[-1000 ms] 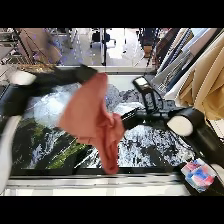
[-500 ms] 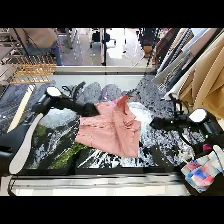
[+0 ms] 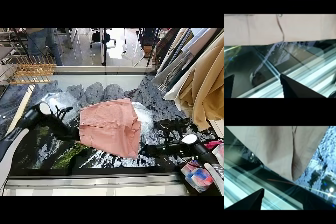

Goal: Fold the clothes and pants, and hang the long-sleeved shirts on hangers.

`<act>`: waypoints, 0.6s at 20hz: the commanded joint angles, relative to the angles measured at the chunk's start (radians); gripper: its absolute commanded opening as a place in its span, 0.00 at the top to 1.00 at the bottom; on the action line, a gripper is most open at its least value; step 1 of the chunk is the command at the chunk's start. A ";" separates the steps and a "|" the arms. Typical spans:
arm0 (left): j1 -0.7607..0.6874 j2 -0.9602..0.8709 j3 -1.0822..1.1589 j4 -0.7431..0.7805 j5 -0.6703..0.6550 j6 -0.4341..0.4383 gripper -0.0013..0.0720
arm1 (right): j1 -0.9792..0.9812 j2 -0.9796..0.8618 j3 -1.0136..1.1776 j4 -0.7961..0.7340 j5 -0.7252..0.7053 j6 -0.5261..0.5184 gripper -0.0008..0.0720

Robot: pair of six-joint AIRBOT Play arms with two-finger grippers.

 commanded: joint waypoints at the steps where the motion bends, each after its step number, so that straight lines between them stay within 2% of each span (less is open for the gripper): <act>1: 0.026 0.040 -0.153 -0.114 0.195 0.034 0.13 | -0.002 -0.004 -0.046 0.063 -0.077 -0.089 0.24; 4: 0.029 0.030 -0.163 -0.177 0.298 0.042 0.13 | 0.050 -0.038 -0.046 0.065 -0.079 -0.156 0.24; 8: 0.029 -0.010 -0.163 -0.186 0.305 0.042 0.13 | 0.191 -0.097 -0.046 0.065 -0.232 -0.176 0.25; 10: 0.029 -0.037 -0.163 -0.229 0.301 0.042 0.13 | 0.233 -0.128 -0.036 0.065 -0.247 -0.191 0.25; 12: 0.028 -0.054 -0.163 -0.255 0.286 0.042 0.13 | 0.269 -0.140 -0.018 0.065 -0.257 -0.203 0.33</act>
